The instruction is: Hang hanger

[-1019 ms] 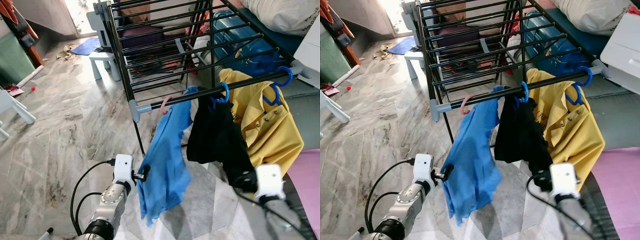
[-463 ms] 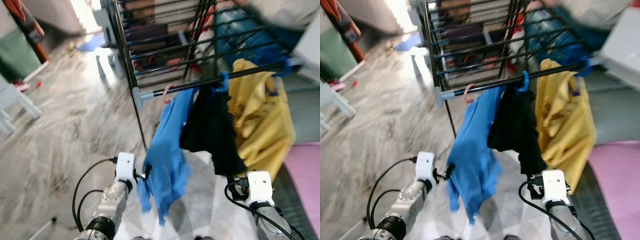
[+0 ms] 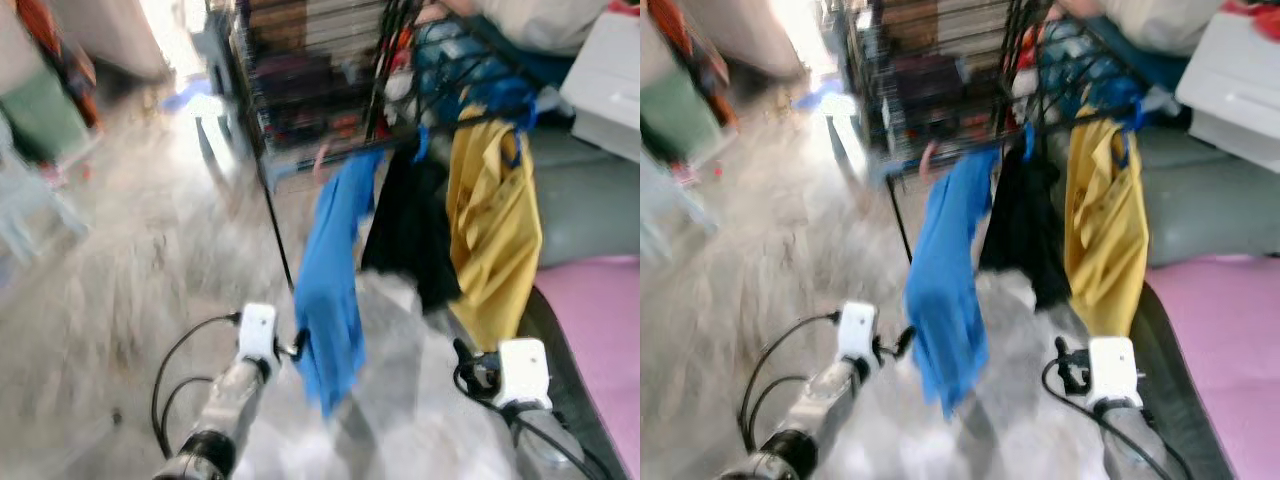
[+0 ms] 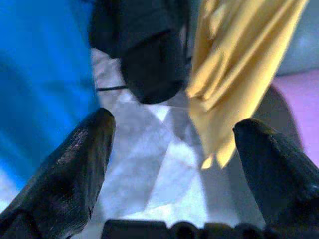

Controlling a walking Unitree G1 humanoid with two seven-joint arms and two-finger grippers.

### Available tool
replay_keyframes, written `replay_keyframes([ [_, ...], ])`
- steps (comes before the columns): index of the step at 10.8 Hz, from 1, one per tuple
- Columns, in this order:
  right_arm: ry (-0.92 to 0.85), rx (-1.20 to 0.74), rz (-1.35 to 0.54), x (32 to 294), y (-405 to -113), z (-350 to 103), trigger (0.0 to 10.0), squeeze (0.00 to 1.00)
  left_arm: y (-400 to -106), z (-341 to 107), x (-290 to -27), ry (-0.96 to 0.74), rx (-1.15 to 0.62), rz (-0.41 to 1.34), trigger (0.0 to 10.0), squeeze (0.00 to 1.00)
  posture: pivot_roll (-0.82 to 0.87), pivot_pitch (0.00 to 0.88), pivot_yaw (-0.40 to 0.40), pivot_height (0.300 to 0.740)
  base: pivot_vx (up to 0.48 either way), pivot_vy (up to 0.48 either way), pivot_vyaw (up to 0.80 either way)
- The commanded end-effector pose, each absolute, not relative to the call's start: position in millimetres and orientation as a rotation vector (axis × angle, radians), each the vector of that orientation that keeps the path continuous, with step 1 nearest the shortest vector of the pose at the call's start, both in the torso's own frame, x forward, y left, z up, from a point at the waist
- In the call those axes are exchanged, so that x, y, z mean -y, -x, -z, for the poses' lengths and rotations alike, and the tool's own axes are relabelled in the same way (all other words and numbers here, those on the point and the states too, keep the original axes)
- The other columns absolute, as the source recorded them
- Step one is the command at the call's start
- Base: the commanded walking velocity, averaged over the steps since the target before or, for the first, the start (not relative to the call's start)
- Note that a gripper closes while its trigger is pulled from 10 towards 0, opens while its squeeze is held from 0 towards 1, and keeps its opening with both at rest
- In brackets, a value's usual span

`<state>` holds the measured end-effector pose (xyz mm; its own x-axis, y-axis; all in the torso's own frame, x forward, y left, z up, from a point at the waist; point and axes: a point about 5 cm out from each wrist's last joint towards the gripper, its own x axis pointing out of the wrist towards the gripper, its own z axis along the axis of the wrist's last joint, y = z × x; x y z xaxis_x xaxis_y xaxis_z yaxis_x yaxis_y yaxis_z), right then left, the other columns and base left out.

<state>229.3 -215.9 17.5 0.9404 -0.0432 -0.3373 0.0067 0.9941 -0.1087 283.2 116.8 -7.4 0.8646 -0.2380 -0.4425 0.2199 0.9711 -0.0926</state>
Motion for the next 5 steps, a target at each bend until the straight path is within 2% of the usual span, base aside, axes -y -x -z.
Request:
replay_keyframes([
  [1, 0.099, -0.367, -0.018, 205.7, -232.3, -12.5, 10.0, 0.00, -282.1, 9.6, -124.2, 0.024, -0.479, 0.213, 10.0, 0.00, -0.15, 0.000, 0.112, 0.740, -0.259, 0.000, 0.00],
  [3, 0.086, -0.386, -0.047, 199.0, -234.8, -7.4, 10.0, 0.00, -278.9, 13.7, -130.3, 0.008, -0.497, 0.190, 10.0, 0.00, -0.15, 0.000, 0.106, 0.740, -0.261, 0.000, 0.00],
  [4, 0.090, -0.390, -0.073, 194.9, -234.7, -5.5, 10.0, 0.00, -275.3, 17.5, -135.3, -0.004, -0.511, 0.177, 10.0, 0.00, -0.14, 0.000, 0.103, 0.740, 0.000, 0.000, 0.00],
  [5, 0.089, -0.392, -0.082, 193.1, -235.0, -2.3, 10.0, 0.00, -272.9, 20.3, -139.6, -0.027, -0.525, 0.160, 10.0, 0.00, -0.14, 0.000, 0.106, 0.740, 0.000, 0.000, 0.80],
])
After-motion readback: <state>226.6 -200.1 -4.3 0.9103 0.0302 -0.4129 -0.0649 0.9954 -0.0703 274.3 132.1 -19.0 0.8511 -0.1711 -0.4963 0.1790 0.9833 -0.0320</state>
